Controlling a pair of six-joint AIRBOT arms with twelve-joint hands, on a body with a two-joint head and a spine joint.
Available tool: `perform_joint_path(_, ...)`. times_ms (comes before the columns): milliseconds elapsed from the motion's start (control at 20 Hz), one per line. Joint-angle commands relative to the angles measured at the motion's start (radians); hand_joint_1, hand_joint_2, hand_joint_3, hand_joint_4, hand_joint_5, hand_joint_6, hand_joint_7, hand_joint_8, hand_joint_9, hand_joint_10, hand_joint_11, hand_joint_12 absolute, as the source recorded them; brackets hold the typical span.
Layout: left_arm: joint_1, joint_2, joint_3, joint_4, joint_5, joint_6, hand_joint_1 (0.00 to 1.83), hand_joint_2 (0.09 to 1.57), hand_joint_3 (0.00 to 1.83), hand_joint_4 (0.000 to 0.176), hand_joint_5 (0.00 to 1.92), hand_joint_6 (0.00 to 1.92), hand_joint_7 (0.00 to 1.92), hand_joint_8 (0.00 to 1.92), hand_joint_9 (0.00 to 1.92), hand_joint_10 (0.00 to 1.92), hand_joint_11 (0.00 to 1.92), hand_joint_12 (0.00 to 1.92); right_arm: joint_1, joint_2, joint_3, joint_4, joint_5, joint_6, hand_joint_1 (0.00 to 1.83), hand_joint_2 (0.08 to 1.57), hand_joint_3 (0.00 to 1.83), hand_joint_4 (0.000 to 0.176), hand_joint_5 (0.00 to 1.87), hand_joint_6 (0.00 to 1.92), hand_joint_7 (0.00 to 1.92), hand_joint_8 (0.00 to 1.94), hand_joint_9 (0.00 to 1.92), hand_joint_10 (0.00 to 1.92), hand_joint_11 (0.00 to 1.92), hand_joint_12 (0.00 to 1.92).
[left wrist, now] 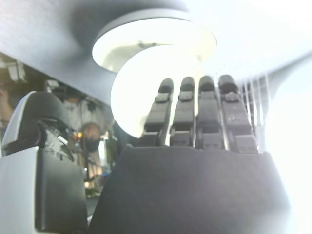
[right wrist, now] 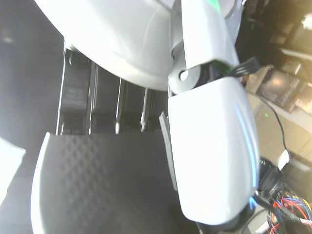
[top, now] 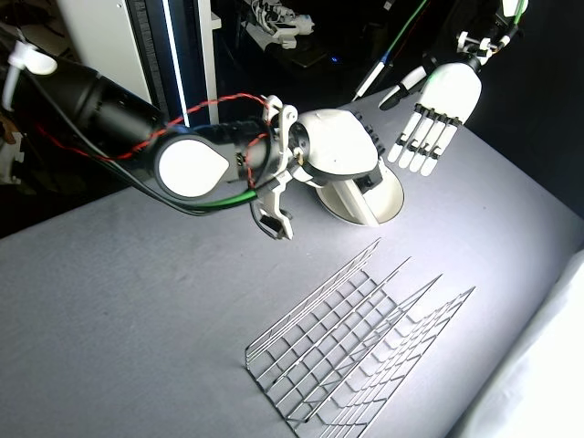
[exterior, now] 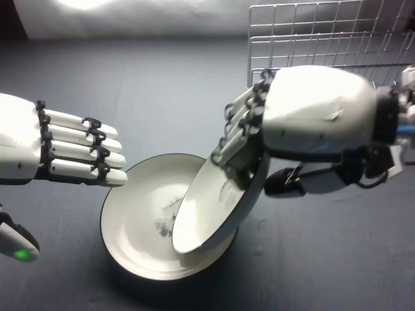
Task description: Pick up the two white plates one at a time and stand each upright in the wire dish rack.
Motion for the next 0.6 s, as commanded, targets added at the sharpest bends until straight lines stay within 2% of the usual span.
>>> perform_joint_path(0,-0.009,0.008,0.007,-0.068,-0.038,-0.004,0.00,1.10,0.00,0.000,0.00,0.00,0.00,0.00,0.00,0.00,0.00,0.00,0.024,0.010,-0.006,0.068,0.107,-0.001,1.38,1.12,0.00,0.000,0.90,0.90,0.99,1.01,0.93,1.26,0.77,1.40)
perform_joint_path(100,-0.012,0.004,0.018,-0.068,-0.038,-0.007,0.00,1.11,0.00,0.000,0.00,0.00,0.00,0.00,0.00,0.00,0.00,0.00,0.046,0.020,-0.013,0.084,0.109,0.003,1.39,1.09,0.00,0.000,0.92,0.92,1.04,0.88,0.98,1.18,0.79,1.33)
perform_joint_path(200,-0.015,-0.001,0.032,-0.068,-0.038,-0.012,0.00,1.12,0.00,0.000,0.00,0.00,0.00,0.00,0.00,0.00,0.01,0.00,0.070,0.029,-0.022,0.097,0.109,0.011,1.39,1.09,0.00,0.000,0.96,0.85,1.06,0.86,0.97,1.20,0.78,1.35)
perform_joint_path(350,-0.016,-0.004,0.044,-0.068,-0.044,-0.017,0.00,1.11,0.00,0.000,0.04,0.01,0.03,0.01,0.03,0.01,0.06,0.03,0.101,0.040,-0.042,0.146,0.096,0.014,1.39,1.09,0.00,0.000,0.95,0.84,1.05,0.90,0.96,1.20,0.78,1.35)
perform_joint_path(450,-0.017,-0.005,0.049,-0.068,-0.050,-0.019,0.00,1.12,0.00,0.000,0.00,0.00,0.00,0.00,0.00,0.00,0.00,0.00,0.111,0.049,-0.058,0.162,0.092,0.015,1.38,1.10,0.00,0.000,0.92,0.92,1.03,0.90,0.98,1.19,0.80,1.34)
perform_joint_path(500,-0.017,-0.009,0.061,-0.068,-0.051,-0.019,0.00,1.12,0.00,0.000,0.00,0.00,0.00,0.00,0.00,0.00,0.00,0.00,0.116,0.060,-0.077,0.192,0.087,0.015,1.38,1.11,0.00,0.000,0.93,0.84,1.00,1.00,0.90,1.32,0.72,1.51)
perform_joint_path(550,-0.017,-0.010,0.064,-0.068,-0.051,-0.019,0.00,1.12,0.00,0.000,0.00,0.00,0.00,0.00,0.00,0.00,0.00,0.00,0.118,0.063,-0.081,0.200,0.086,0.015,1.38,1.11,0.00,0.000,0.93,0.84,1.00,1.00,0.90,1.32,0.72,1.51)
